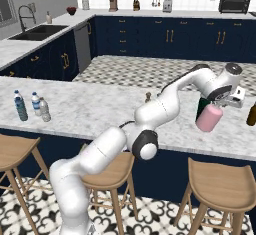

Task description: Move the plastic bottles in the middle to the plastics group, and the glass bottles in the middle to the glass group.

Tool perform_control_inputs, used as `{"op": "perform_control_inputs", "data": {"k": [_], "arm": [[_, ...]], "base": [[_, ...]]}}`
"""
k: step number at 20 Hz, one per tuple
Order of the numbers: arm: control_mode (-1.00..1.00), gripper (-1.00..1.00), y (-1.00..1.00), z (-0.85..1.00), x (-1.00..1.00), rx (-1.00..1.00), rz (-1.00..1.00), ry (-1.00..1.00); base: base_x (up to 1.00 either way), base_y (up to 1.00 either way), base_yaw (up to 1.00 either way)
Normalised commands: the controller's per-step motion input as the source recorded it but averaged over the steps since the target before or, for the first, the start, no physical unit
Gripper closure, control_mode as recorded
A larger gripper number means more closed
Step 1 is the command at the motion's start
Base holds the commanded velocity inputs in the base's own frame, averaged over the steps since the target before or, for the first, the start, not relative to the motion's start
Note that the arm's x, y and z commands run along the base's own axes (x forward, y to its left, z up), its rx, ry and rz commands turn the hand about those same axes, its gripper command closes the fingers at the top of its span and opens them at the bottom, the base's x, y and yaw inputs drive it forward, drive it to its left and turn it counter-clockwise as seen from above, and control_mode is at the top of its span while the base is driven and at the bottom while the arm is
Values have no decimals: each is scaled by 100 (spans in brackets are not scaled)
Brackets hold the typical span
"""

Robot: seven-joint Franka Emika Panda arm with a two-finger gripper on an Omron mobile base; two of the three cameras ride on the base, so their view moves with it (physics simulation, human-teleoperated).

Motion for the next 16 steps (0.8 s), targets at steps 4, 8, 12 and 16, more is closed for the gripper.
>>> {"op": "perform_control_inputs", "data": {"k": [4, 8, 12, 16], "arm": [[-100, 100, 42, -29, -33, -30, 0, -4], [-100, 100, 73, -54, -31, -36, 0, 0], [-100, 100, 62, -64, -7, -29, 0, 0], [-100, 100, -11, -53, 3, -15, 0, -3]], "base": [[0, 0, 0], [0, 0, 0], [0, 0, 0], [0, 0, 0]]}}
